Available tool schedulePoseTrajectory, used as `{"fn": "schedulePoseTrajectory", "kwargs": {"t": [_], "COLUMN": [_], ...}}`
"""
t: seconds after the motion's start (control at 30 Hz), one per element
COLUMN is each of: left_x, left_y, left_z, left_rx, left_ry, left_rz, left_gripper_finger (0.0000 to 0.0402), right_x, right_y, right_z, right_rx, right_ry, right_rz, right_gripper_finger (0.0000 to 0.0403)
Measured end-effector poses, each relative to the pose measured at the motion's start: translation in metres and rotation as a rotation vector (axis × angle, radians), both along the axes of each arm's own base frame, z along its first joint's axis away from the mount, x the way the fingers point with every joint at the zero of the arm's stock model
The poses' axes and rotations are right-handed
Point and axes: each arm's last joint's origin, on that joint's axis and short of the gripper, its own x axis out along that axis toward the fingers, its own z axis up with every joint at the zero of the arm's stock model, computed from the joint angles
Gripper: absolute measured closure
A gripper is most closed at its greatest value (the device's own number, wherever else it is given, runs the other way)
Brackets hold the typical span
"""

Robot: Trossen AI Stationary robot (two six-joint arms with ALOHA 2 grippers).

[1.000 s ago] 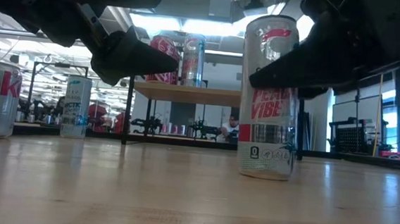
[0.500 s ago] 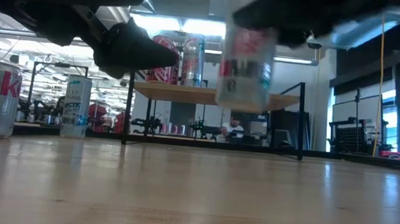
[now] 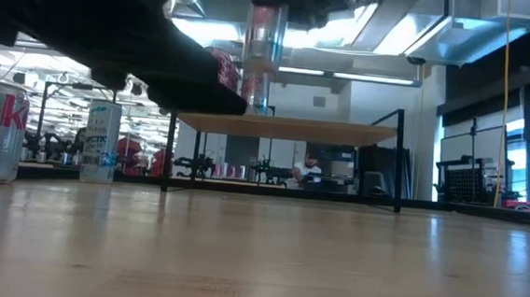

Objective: Place canned beverage on shelf
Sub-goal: Put the white-pink soda can aligned with the other white-pink soda can on the shelf

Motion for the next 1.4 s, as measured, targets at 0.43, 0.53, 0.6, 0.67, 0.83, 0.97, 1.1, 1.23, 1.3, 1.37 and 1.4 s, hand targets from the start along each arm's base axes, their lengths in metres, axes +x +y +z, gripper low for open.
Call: {"fn": "schedulePoseTrajectory", "kwargs": {"t": [0.43, 0.53, 0.6, 0.67, 0.83, 0.97, 1.1, 1.23, 1.3, 1.37, 1.4], "left_x": [0.004, 0.004, 0.004, 0.004, 0.005, 0.005, 0.005, 0.005, 0.005, 0.005, 0.005], "left_y": [0.011, 0.011, 0.011, 0.011, 0.012, 0.013, 0.012, 0.013, 0.013, 0.013, 0.013], "left_z": [-0.002, -0.002, -0.002, -0.002, -0.001, -0.001, -0.001, -0.001, -0.001, -0.001, -0.001], "left_rx": [0.007, -0.003, -0.011, -0.02, -0.025, -0.026, -0.027, -0.026, -0.026, -0.026, -0.026], "left_ry": [0.018, 0.02, 0.019, 0.019, 0.012, 0.013, 0.014, 0.014, 0.014, 0.014, 0.015], "left_rz": [0.043, 0.043, 0.043, 0.046, 0.051, 0.051, 0.048, 0.049, 0.049, 0.049, 0.049], "left_gripper_finger": [0.0048, 0.0048, 0.0048, 0.0048, 0.0048, 0.0048, 0.0048, 0.0048, 0.0048, 0.0048, 0.0048], "right_x": [0.008, 0.012, 0.014, 0.017, 0.02, 0.021, 0.021, 0.021, 0.021, 0.021, 0.021], "right_y": [-0.086, -0.094, -0.098, -0.099, -0.101, -0.101, -0.101, -0.102, -0.102, -0.102, -0.102], "right_z": [-0.02, -0.029, -0.036, -0.04, -0.045, -0.046, -0.046, -0.045, -0.045, -0.045, -0.045], "right_rx": [0.079, 0.082, 0.089, 0.085, 0.049, 0.032, 0.021, 0.017, 0.014, 0.012, 0.012], "right_ry": [-0.06, -0.047, -0.026, -0.026, -0.019, -0.018, -0.019, -0.03, -0.027, -0.027, -0.027], "right_rz": [-0.05, -0.066, -0.076, -0.083, -0.111, -0.109, -0.128, -0.134, -0.147, -0.156, -0.158], "right_gripper_finger": [0.0191, 0.0191, 0.0191, 0.0191, 0.0191, 0.0182, 0.0118, 0.0051, 0.0028, 0.0014, 0.001]}}
